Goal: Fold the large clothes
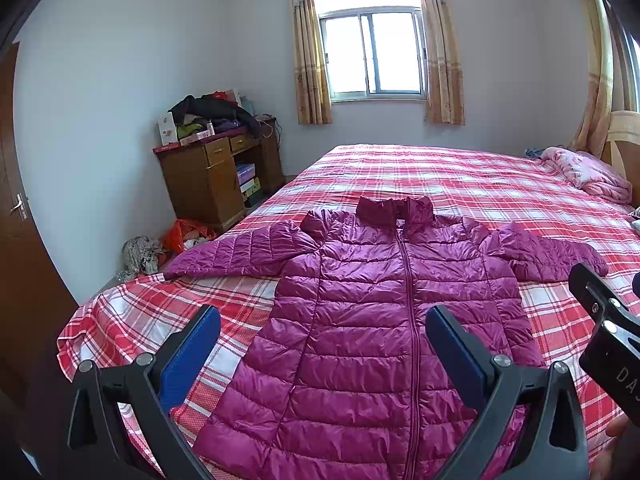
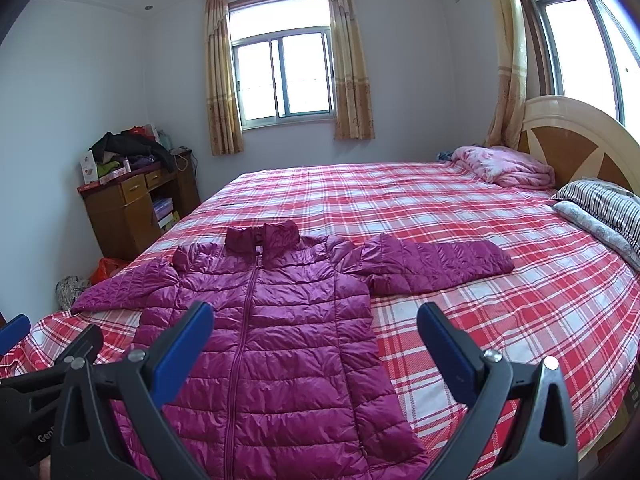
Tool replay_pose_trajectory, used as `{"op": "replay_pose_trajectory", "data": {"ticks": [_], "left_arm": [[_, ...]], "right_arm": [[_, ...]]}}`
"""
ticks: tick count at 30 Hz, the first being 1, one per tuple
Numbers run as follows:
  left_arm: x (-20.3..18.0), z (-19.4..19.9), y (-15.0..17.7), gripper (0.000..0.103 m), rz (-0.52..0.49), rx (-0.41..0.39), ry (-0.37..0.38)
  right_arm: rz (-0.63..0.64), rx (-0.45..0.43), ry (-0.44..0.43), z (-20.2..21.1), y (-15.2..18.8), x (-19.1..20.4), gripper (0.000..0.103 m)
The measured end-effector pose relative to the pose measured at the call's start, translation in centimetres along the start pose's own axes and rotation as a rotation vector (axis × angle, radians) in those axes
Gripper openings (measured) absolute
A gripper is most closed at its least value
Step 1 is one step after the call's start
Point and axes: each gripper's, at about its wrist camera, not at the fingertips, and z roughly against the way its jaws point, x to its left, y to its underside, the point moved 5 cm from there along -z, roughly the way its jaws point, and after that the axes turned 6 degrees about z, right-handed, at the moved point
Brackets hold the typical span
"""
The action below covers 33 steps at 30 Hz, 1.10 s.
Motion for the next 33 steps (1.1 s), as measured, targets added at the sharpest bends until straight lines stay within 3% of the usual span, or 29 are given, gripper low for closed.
{"op": "replay_pose_trajectory", "data": {"ticks": [33], "left_arm": [[-0.14,0.05,0.08,0.102,-0.003,-0.003,-0.002]], "right_arm": [[-0.002,0.007,-0.004,-0.07,0.20,0.35,0.103]]}}
